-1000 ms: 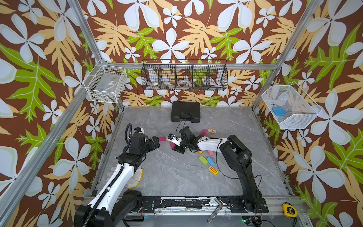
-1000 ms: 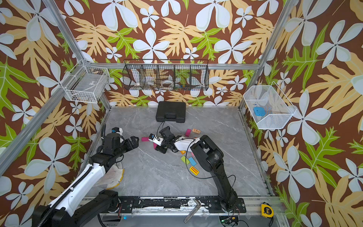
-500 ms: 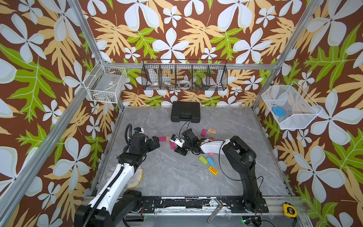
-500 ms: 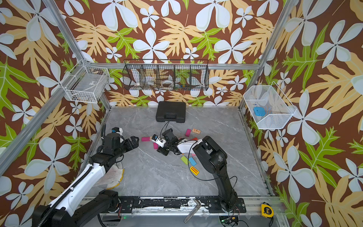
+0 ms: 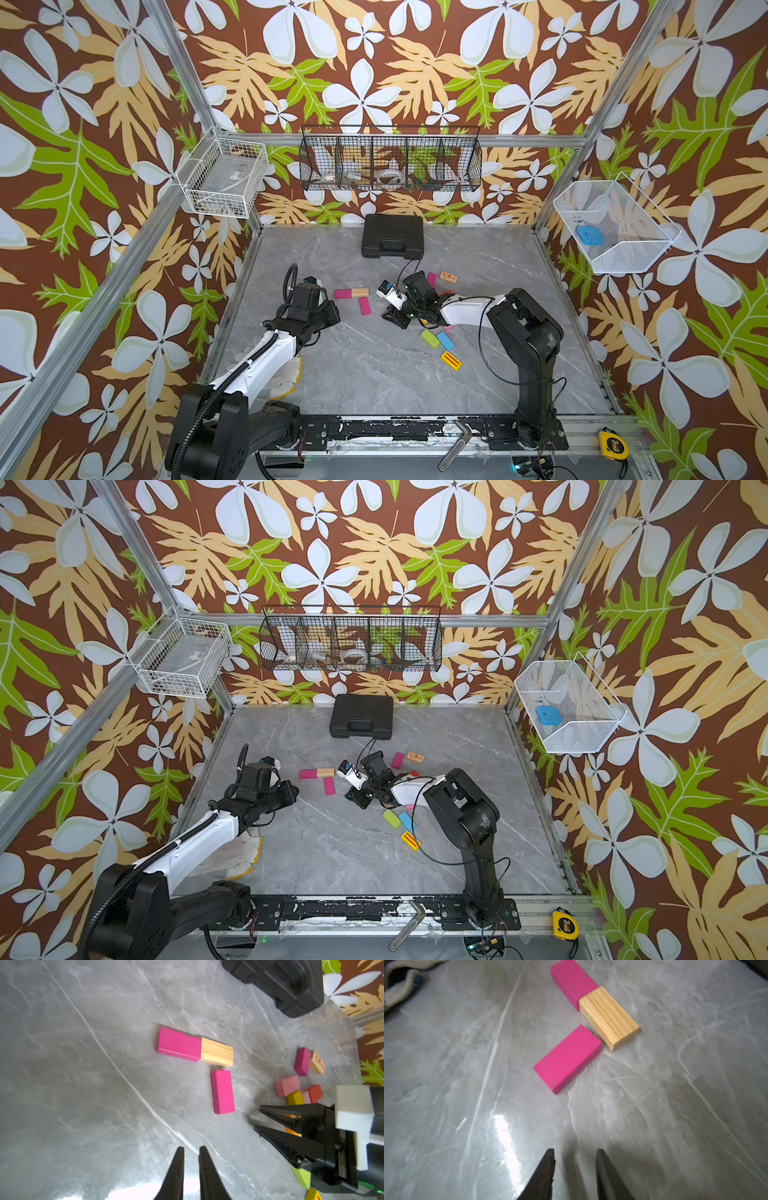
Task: Assemble the number 7 with building blocks
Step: Assemble the building block at the center of the board.
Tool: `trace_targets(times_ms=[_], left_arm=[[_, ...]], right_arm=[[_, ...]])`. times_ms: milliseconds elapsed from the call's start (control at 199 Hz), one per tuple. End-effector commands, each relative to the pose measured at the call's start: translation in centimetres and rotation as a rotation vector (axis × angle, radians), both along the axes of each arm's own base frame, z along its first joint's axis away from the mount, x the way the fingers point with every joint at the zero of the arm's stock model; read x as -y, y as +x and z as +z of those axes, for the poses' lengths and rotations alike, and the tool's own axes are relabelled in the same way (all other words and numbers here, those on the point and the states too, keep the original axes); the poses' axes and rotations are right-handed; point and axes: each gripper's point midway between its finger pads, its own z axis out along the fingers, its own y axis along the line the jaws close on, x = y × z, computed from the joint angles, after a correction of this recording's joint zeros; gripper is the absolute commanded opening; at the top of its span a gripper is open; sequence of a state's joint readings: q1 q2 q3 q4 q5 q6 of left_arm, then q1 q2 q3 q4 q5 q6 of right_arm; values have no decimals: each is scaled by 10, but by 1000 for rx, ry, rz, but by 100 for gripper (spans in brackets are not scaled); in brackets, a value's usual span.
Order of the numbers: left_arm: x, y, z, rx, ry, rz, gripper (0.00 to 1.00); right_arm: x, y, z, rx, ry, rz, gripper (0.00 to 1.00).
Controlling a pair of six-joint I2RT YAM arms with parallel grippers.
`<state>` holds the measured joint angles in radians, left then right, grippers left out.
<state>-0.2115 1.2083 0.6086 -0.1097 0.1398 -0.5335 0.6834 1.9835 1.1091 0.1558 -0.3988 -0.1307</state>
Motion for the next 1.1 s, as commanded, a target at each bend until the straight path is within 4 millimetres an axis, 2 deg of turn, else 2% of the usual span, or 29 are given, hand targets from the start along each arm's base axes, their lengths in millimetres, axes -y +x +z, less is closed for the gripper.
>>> trace_targets(times_ms=[0, 105, 421, 802, 1098], left_arm=[[11, 8, 0, 13, -35, -29, 23], [17, 12, -8, 6, -50, -44, 24], [44, 34, -31, -47, -32, -116, 10], [59, 48, -54, -89, -25, -149, 3], [59, 54, -67, -113, -11, -147, 0]], right_arm=[[-3, 2, 10, -9, 41, -2, 35], [-7, 6, 10, -12, 36, 5, 34], [-18, 24, 7, -31, 58, -38, 30], [-24, 19, -5, -56, 68, -57, 23], [-31, 18, -11, -72, 83, -61, 19]])
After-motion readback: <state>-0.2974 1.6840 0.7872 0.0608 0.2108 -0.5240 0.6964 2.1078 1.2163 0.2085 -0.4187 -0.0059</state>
